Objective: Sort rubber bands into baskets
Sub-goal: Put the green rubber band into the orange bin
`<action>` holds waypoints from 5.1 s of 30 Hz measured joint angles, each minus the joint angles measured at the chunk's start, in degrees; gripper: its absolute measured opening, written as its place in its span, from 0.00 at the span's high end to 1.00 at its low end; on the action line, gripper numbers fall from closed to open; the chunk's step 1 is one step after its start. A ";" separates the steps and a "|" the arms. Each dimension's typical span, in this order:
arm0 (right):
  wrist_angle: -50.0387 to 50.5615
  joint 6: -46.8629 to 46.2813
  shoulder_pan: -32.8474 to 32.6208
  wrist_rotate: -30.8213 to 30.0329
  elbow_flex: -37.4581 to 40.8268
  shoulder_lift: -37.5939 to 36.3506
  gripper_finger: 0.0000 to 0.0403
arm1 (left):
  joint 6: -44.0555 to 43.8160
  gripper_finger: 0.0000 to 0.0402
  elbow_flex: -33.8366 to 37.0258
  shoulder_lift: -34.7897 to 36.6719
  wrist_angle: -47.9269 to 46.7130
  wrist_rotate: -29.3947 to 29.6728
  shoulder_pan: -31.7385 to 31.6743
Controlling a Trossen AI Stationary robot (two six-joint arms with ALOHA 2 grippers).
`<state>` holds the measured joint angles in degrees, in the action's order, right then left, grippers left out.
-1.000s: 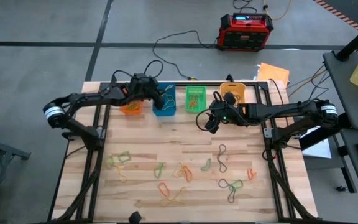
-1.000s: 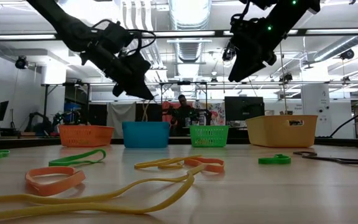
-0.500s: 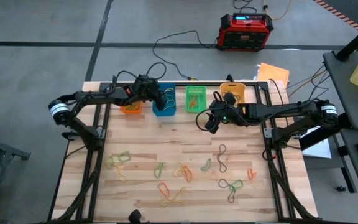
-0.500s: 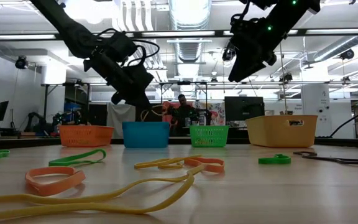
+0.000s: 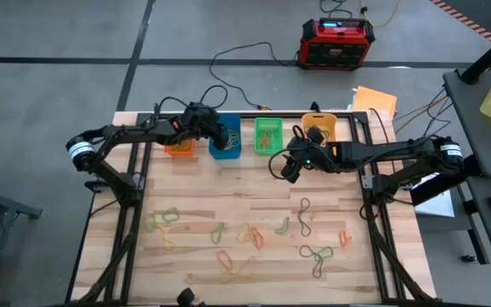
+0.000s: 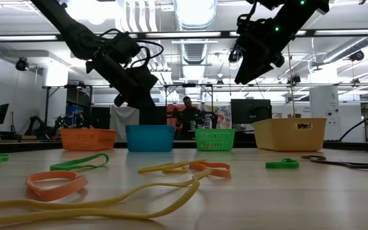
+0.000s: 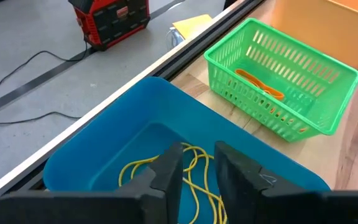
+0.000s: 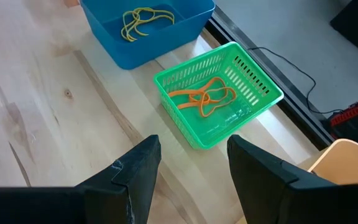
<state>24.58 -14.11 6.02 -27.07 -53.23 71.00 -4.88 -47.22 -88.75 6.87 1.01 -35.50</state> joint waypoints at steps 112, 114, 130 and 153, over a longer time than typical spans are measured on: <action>-35.42 33.33 -8.31 16.77 -0.92 14.71 0.97 | 11.97 0.62 2.91 12.07 -0.77 7.19 39.47; -36.25 34.49 -8.12 16.98 -0.92 14.71 0.97 | 12.27 0.58 2.91 11.62 0.27 10.27 39.47; -36.83 35.32 -8.07 17.03 -0.92 14.71 0.97 | 16.85 0.61 2.91 9.22 3.82 15.61 39.42; -36.85 31.16 -8.07 16.64 -0.90 14.71 0.97 | 17.94 1.00 2.91 9.59 3.82 16.97 39.40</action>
<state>-12.27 17.05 -2.04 -10.43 -54.14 85.71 13.06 -44.31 -79.16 10.70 17.98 3.90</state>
